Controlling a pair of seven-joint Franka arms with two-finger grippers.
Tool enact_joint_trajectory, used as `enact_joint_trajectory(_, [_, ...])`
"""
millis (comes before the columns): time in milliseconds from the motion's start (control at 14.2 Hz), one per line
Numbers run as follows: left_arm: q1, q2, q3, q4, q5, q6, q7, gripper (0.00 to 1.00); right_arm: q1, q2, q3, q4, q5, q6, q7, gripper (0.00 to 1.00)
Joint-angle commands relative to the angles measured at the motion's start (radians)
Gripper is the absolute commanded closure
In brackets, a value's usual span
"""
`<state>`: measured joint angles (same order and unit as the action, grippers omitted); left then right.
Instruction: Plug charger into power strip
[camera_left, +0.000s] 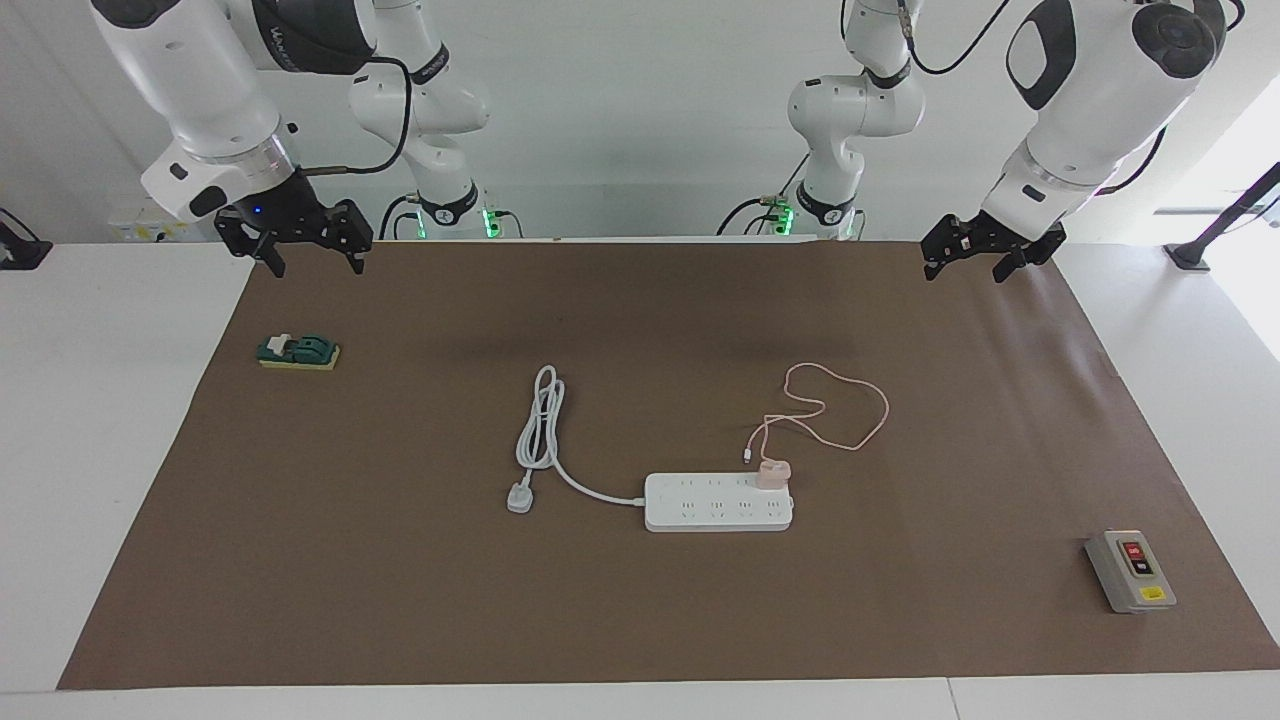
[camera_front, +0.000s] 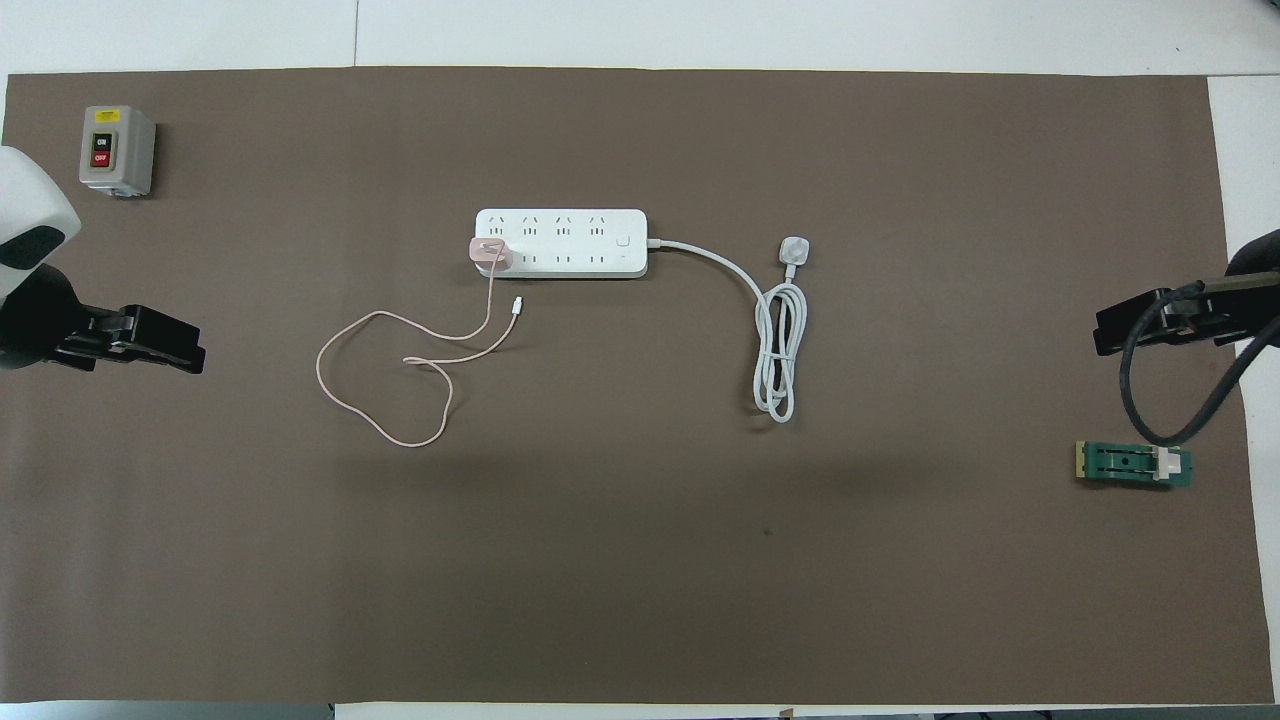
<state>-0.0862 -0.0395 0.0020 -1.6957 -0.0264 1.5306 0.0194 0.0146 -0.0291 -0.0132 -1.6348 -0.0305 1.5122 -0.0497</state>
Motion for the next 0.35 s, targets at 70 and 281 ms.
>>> enact_joint_trajectory(70, [-0.009, 0.004, 0.004, 0.005, -0.004, -0.015, -0.024, 0.00, -0.016, -0.011, 0.010, -0.008, -0.003, -0.014, 0.013, 0.00])
enact_joint_trajectory(281, [-0.009, 0.007, 0.004, 0.004, -0.003, -0.012, -0.013, 0.00, -0.016, -0.012, 0.010, -0.008, -0.003, -0.017, 0.016, 0.00])
